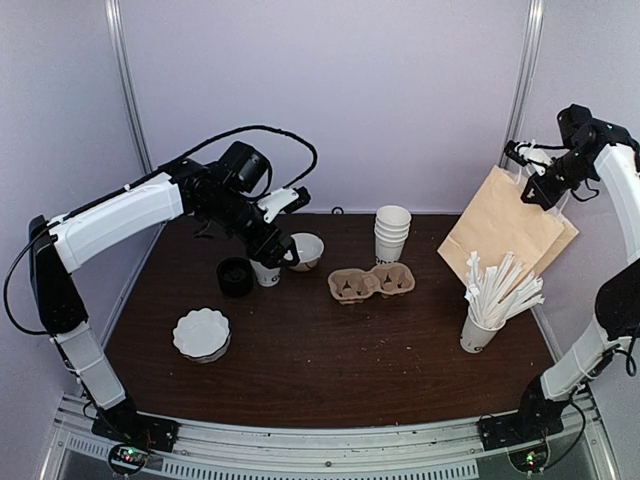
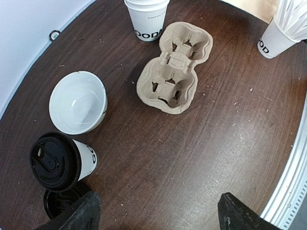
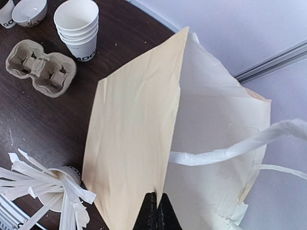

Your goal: Pack the takeout coffee

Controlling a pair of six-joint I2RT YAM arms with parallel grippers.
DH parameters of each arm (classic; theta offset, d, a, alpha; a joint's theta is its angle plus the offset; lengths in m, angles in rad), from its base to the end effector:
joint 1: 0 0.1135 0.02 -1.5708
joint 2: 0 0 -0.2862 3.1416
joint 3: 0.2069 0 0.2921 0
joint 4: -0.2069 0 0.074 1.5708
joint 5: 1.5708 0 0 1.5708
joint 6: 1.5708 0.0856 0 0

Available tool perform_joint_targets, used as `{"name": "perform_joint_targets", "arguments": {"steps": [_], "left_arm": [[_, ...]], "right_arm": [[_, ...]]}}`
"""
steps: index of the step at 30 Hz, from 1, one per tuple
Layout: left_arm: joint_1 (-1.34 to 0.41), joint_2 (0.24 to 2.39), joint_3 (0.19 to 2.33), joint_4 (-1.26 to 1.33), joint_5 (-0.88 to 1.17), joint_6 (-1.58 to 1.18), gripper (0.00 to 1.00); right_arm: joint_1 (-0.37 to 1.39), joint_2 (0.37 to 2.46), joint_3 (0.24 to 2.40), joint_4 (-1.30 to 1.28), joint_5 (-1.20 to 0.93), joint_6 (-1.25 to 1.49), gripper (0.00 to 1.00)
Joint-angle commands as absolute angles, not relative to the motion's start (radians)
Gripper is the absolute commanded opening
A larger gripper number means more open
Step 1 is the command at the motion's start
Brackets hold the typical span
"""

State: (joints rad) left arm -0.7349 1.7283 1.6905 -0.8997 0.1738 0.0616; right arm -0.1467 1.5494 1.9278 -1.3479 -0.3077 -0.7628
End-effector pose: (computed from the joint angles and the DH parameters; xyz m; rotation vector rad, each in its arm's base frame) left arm 0.3213 -0.3104 0.3177 1.0589 2.3286 -0.4870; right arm 0.3454 -0.0248 0.4327 -0.8628 2.3197 0.0077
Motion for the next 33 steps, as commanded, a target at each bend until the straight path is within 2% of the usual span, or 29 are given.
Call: {"name": "perform_joint_targets", "arguments": {"steps": [1,16,24,29,33], "left_arm": [[-0.74,1.753,1.722,-0.902,0.15,0.08,0.89],[-0.724,1.714,1.784,-0.985,-0.062,0.073,0.89],[-0.677,1.637,1.717,-0.98,-0.115,0.053,0.89],[-0.648,1.607,1.713,-0.989,-0.158,0.035,0.9],[-0.595,1.58,1.715,-0.989,-0.185,0.003,0.9]], "right_arm": [[-0.118,1.511,1.981,-1.245,-0.306,-0.776,0.0],[0.314,1.538,2.111,-1.146,-0.013,-0.859,0.0],[0.447,1.525,2.177,-1.129,0.022,-0.894,0.0],[0.537,1.522,2.168,-1.183,-0.067,-0.902,0.0],[0.651,1.538,2.151,-1.204,-0.061,-0.932,0.0]]}}
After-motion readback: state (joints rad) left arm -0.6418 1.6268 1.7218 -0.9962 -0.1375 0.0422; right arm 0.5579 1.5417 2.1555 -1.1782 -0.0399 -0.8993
